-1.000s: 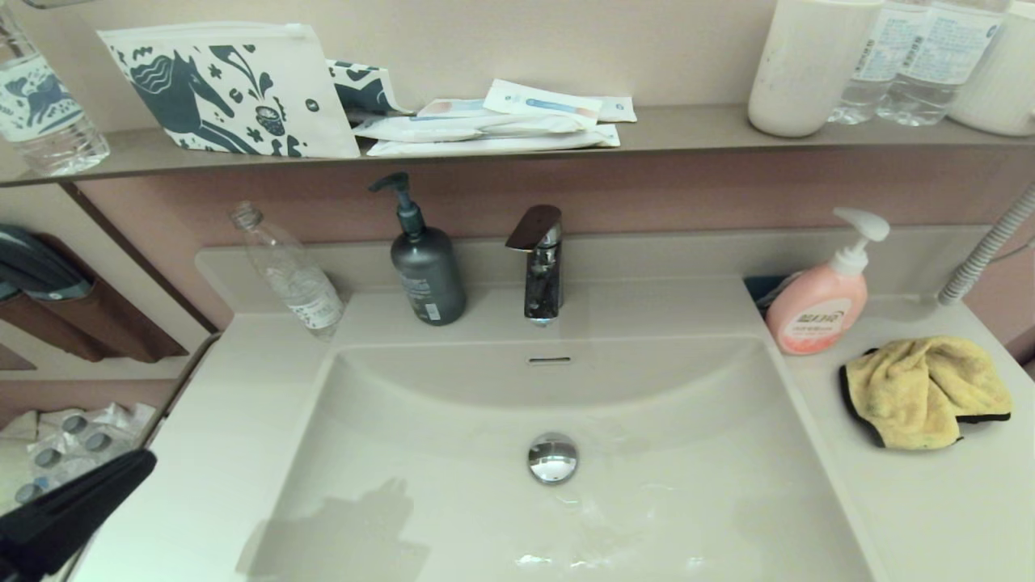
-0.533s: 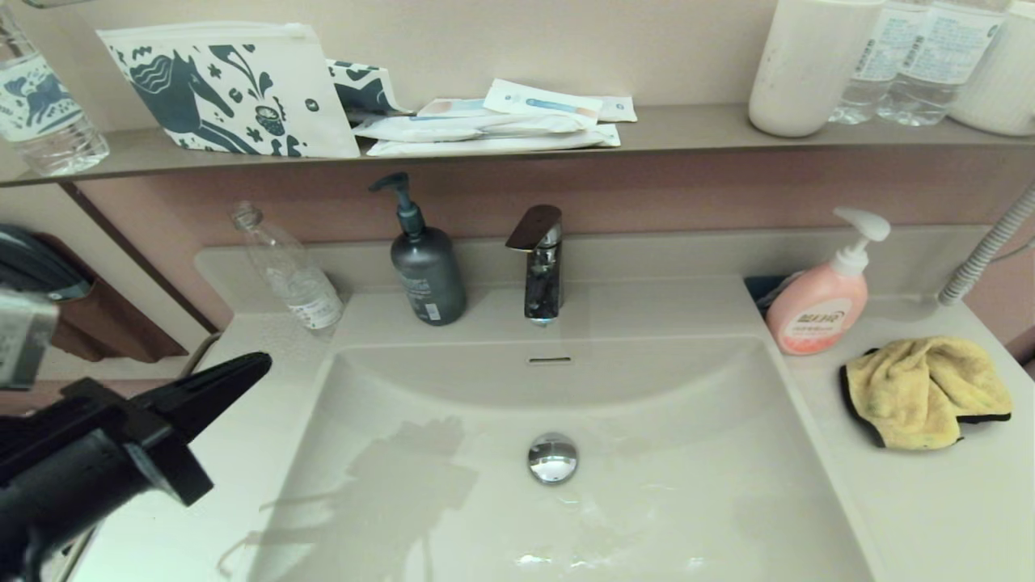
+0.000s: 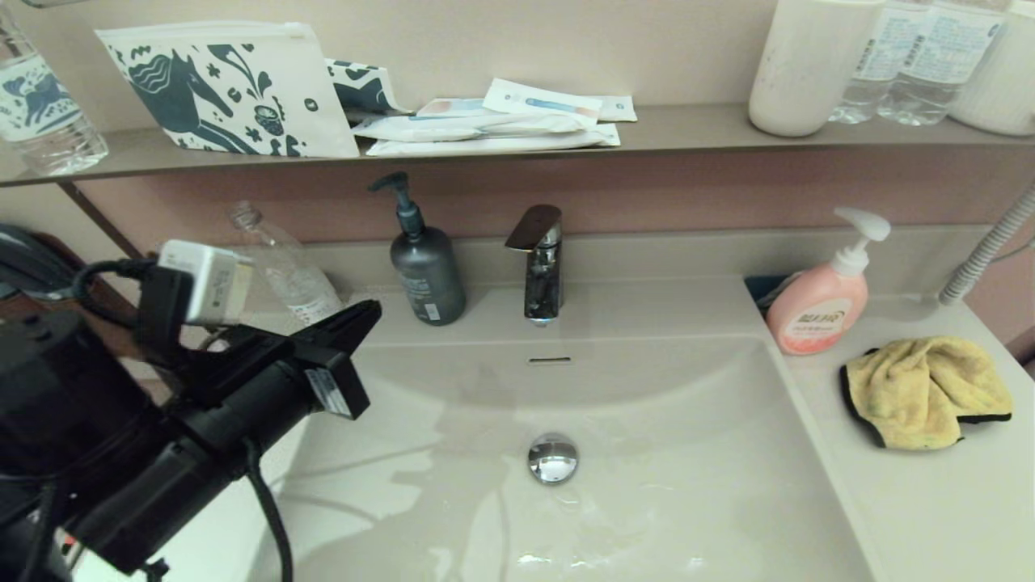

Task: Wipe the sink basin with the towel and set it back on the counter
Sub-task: Turn on the faucet

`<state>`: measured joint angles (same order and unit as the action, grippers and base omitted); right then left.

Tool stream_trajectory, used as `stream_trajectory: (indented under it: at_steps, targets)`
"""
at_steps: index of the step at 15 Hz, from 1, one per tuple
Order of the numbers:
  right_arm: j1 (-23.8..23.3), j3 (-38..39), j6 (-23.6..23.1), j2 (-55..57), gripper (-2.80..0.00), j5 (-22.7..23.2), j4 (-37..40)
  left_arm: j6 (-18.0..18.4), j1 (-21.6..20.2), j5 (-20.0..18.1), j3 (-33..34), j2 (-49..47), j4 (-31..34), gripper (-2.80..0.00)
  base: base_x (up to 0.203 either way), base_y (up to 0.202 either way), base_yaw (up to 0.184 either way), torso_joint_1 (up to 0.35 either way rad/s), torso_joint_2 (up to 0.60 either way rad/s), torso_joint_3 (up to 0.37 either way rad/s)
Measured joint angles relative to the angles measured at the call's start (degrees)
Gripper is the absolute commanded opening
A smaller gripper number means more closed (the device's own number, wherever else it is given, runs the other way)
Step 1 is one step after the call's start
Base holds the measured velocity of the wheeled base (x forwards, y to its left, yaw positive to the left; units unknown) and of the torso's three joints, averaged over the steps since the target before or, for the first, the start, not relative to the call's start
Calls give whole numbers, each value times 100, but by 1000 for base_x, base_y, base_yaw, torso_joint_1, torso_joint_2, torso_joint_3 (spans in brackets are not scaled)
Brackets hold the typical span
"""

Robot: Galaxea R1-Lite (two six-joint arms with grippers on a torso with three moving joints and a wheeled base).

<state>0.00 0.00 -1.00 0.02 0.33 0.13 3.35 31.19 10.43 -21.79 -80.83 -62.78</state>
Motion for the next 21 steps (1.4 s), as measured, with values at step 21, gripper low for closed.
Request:
stream_trajectory:
  at_steps: [21]
  targets:
    - [0,0,1,0,-280,-1,1,277,1432,1641,-2119,-2567,-723,-280,0,0,0,0,0,0]
